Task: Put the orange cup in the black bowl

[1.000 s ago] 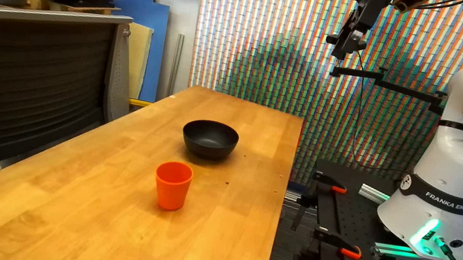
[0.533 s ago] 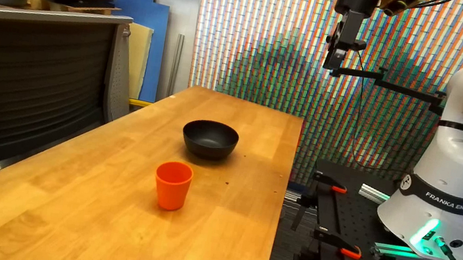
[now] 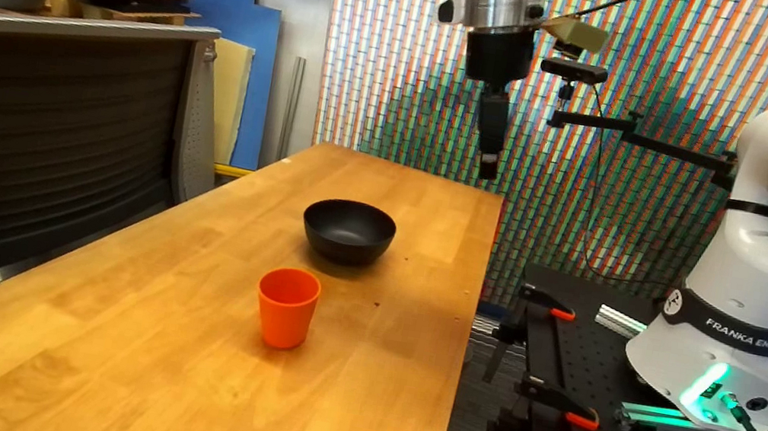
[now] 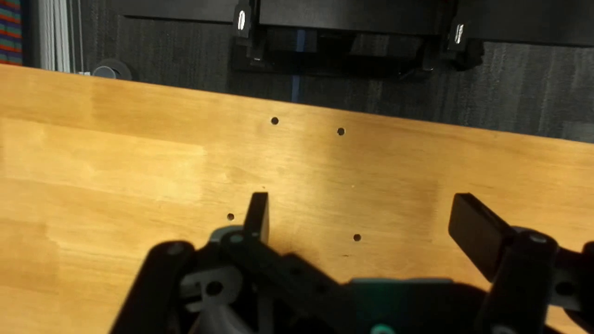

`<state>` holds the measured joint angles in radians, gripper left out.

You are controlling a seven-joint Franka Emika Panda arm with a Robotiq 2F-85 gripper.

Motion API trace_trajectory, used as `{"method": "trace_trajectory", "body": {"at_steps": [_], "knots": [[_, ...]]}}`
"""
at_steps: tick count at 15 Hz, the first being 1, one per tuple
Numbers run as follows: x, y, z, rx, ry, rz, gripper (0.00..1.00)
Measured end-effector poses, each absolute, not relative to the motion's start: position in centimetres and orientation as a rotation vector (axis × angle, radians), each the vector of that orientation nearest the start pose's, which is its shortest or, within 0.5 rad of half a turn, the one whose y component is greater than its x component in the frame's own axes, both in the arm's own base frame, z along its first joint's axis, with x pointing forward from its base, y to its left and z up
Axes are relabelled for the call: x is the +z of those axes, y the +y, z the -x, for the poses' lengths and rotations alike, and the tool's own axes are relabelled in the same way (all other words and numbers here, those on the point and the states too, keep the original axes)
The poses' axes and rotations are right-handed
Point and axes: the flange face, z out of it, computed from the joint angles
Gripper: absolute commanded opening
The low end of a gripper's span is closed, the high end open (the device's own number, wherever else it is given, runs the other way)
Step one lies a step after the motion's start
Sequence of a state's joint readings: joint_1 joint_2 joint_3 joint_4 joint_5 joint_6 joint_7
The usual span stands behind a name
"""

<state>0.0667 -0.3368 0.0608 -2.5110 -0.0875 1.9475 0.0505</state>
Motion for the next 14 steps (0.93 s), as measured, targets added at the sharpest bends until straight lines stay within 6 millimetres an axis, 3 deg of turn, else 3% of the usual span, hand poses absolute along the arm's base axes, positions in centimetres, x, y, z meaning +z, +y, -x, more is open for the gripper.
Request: {"method": "trace_trajectory", "body": {"at_steps": [9,14], "knots": [[29.6,12.5,-52.8,0.432,-0.359,3.254,1.00],[24.3,17.0,-58.6,0.462,-0.454,3.234,1.00]]}}
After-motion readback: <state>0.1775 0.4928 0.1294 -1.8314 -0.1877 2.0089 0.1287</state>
